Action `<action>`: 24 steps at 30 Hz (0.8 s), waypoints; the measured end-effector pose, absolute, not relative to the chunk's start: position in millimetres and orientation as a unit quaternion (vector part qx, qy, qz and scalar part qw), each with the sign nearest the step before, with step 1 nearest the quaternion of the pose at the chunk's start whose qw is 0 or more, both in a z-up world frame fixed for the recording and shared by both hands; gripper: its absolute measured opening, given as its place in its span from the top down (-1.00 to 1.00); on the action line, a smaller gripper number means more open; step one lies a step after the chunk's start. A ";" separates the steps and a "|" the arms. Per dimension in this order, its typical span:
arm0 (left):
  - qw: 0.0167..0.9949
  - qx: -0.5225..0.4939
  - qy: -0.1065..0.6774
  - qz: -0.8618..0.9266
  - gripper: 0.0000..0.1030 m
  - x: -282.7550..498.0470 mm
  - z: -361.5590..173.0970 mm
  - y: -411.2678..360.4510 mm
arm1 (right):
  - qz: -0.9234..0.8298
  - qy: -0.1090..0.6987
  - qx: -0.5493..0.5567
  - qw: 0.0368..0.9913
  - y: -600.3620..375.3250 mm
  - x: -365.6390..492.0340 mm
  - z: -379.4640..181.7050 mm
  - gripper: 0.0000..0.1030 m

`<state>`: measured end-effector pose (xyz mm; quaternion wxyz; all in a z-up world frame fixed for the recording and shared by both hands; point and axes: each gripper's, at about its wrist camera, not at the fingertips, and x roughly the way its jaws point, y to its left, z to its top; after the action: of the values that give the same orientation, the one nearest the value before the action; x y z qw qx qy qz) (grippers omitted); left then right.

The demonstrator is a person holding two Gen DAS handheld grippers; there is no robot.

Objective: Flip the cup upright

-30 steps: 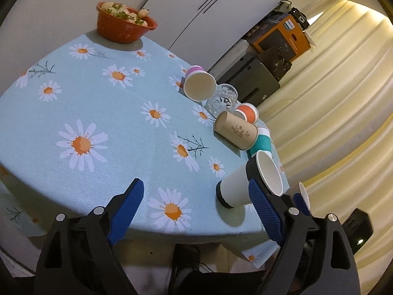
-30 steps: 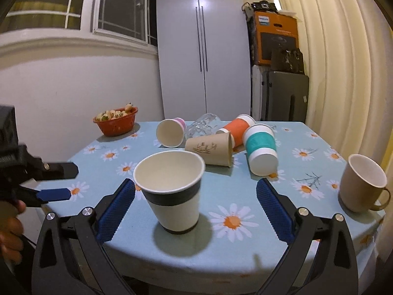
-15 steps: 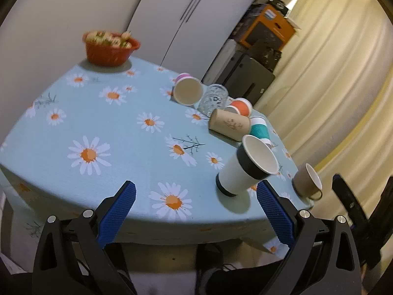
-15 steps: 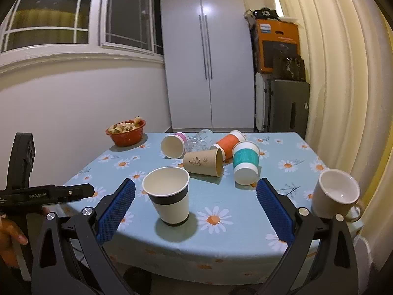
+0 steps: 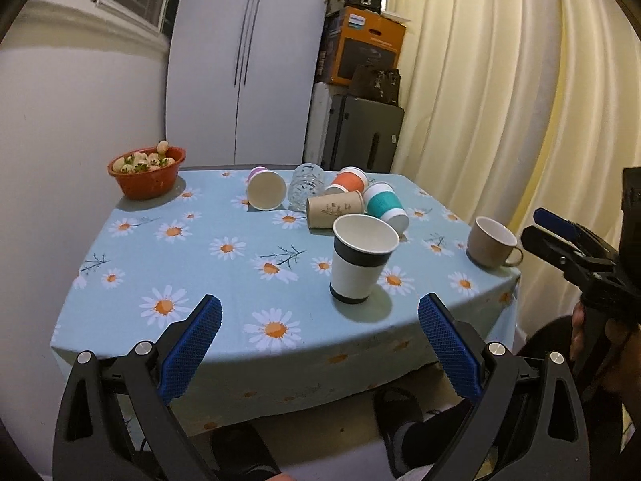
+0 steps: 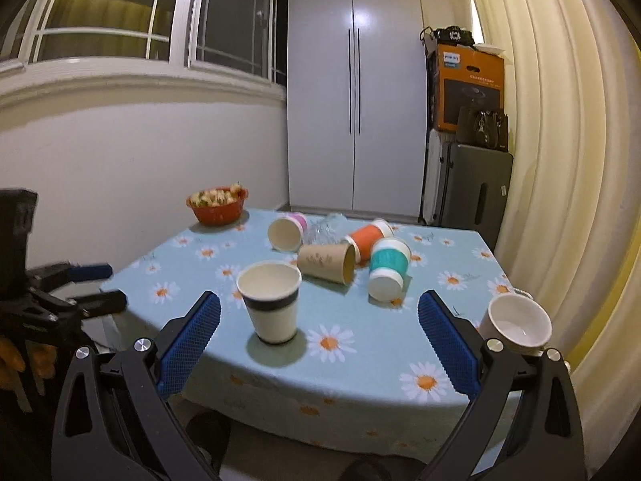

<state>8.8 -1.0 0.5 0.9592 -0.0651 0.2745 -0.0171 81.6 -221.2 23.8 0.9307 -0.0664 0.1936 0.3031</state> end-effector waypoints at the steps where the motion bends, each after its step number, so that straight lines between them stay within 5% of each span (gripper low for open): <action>1: 0.960 -0.059 0.275 -0.017 -0.87 6.0 0.8 -3.2 | 0.304 0.192 -0.069 0.930 -222.0 80.5 22.1 -0.90; 24: 0.964 -0.041 0.262 -0.013 -0.87 -7.4 -5.1 -14.9 | 0.284 0.215 -0.059 0.933 -223.6 74.0 5.9 -0.90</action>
<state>-7.4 -14.9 -5.1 0.9640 -0.0408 0.2624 -0.0130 74.0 -223.6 5.9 0.9326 -0.0592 0.2150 0.2837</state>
